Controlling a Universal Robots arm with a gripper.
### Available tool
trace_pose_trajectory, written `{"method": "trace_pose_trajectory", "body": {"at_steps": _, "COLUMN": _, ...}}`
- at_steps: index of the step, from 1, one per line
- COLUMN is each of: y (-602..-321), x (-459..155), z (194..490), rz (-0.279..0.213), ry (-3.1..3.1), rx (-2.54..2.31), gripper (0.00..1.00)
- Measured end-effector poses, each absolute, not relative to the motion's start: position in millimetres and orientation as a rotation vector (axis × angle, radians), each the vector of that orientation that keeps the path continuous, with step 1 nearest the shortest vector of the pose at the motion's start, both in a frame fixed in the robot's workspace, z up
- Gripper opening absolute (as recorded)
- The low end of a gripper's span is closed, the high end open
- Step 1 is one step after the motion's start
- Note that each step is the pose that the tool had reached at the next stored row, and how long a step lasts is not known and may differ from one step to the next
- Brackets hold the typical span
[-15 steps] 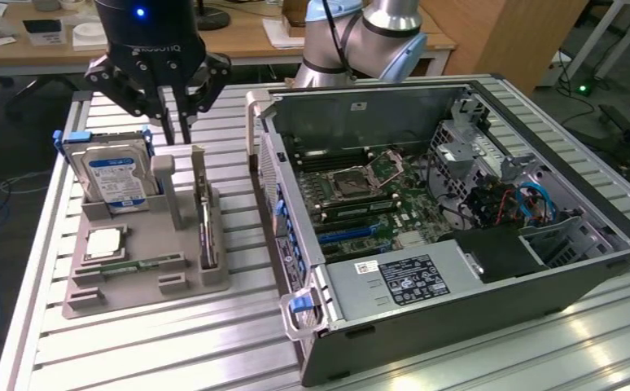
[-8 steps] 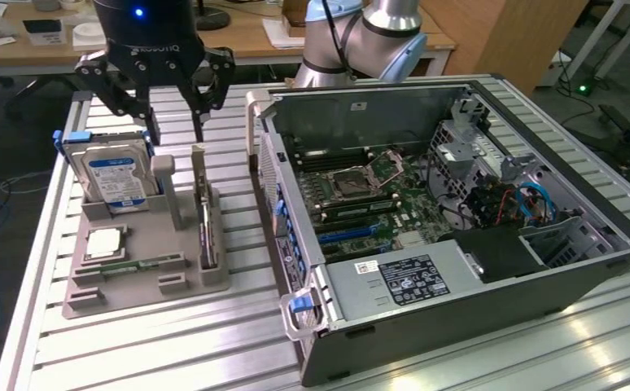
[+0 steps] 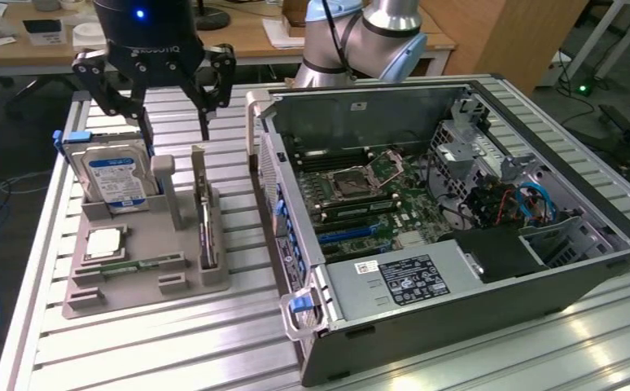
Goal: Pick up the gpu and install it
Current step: 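Pick up the gpu and move the gpu toward the slot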
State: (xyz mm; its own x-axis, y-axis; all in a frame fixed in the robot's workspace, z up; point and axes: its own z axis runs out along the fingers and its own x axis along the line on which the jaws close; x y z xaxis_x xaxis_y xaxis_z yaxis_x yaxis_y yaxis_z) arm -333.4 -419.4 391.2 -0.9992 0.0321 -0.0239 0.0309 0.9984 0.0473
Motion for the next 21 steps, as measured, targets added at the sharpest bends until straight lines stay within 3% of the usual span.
{"method": "trace_pose_trajectory", "body": {"at_steps": 21, "y": -411, "x": -331, "z": 359, "rz": 0.057, "ry": 3.120, "rx": 0.020, "gripper": 0.65}}
